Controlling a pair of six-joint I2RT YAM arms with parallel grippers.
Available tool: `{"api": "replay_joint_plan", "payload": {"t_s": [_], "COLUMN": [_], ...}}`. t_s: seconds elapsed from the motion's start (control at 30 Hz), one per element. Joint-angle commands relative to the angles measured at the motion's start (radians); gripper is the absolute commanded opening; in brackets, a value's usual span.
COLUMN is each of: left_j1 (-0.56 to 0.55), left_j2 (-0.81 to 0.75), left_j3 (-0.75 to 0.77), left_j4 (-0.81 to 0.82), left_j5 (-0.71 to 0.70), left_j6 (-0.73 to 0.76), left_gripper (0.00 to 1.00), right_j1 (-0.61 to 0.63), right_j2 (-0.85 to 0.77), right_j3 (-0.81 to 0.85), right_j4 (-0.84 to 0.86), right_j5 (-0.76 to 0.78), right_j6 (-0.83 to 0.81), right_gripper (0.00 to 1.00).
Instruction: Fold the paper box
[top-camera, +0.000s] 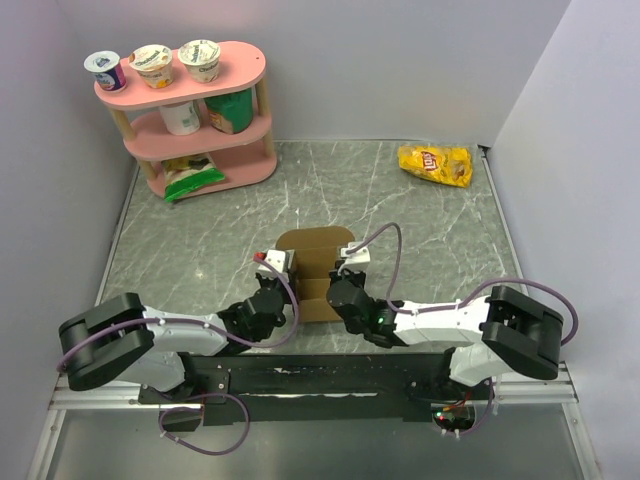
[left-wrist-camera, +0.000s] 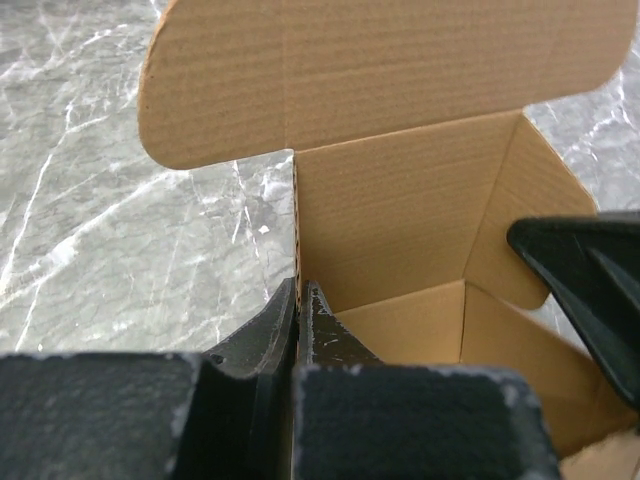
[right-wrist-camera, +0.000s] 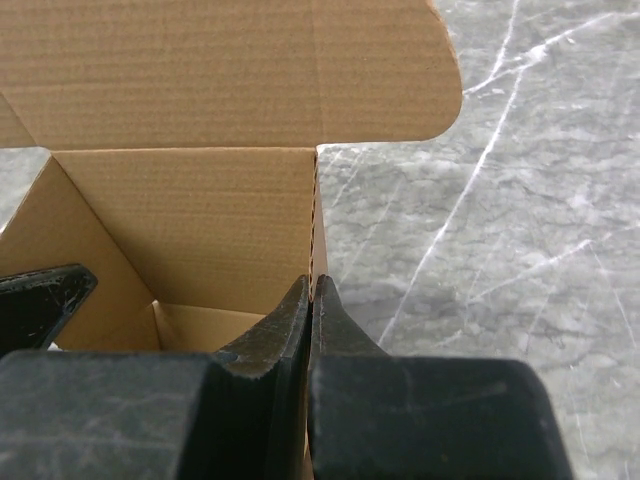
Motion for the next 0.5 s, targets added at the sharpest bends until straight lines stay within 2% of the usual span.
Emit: {"api": "replay_joint_plan", "payload": {"t_s": [0.0, 0.13, 0.27, 0.33, 0.37, 0.43, 0.47], "left_j1": [-0.057, -0.062, -0.065, -0.068, -0.068, -0.082, -0.089], "left_j2": [0.036, 0.031, 0.017, 0.010, 0.005, -0.003, -0.004], "left_j3": [0.051, 0.048, 0.006, -0.021, -0.043, -0.059, -0.071], "left_j4": [0.079, 0.076, 0.106, 0.183, 0.211, 0.257, 0.269], "left_j5": [-0.011, -0.019, -0.026, 0.003, 0.014, 0.026, 0.026], "left_j6": [-0.046, -0.046, -0.029, 0.015, 0.032, 0.075, 0.092], "left_gripper": [0.05, 0.05, 0.05, 0.05, 0.06, 0.06, 0.06], "right_j1": [0.058, 0.073, 0.078, 0.081, 0.084, 0.090, 0.092], "right_j2": [0.004, -0.009, -0.075, -0.120, -0.173, -0.238, -0.305], "right_j3": [0.024, 0.035, 0.025, -0.010, -0.019, -0.042, -0.047], "right_j4": [0.030, -0.068, -0.114, -0.077, -0.082, -0.123, -0.144], "right_j5": [-0.002, 0.010, -0.010, -0.042, -0.048, -0.058, -0.059], "right_j6": [0.080, 0.142, 0.139, 0.097, 0.071, 0.056, 0.051], "right_gripper": [0.00, 0.00, 0.33, 0.48, 0.57, 0.70, 0.83]}}
